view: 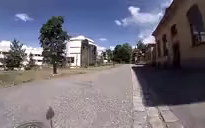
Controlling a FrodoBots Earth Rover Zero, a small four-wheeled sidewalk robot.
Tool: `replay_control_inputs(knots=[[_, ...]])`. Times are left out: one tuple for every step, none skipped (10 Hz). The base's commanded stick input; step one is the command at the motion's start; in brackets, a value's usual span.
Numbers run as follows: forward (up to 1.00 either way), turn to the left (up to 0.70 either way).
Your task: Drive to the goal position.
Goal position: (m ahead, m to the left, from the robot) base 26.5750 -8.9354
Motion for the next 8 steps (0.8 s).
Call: replay_control_inputs(knots=[[0.85, 0.0], [0.85, 0.0], [0.85, 0.0], [0.85, 0.0], [0.85, -0.07], [0.85, -0.32], [0.85, -0.34], [0.85, -0.34]])
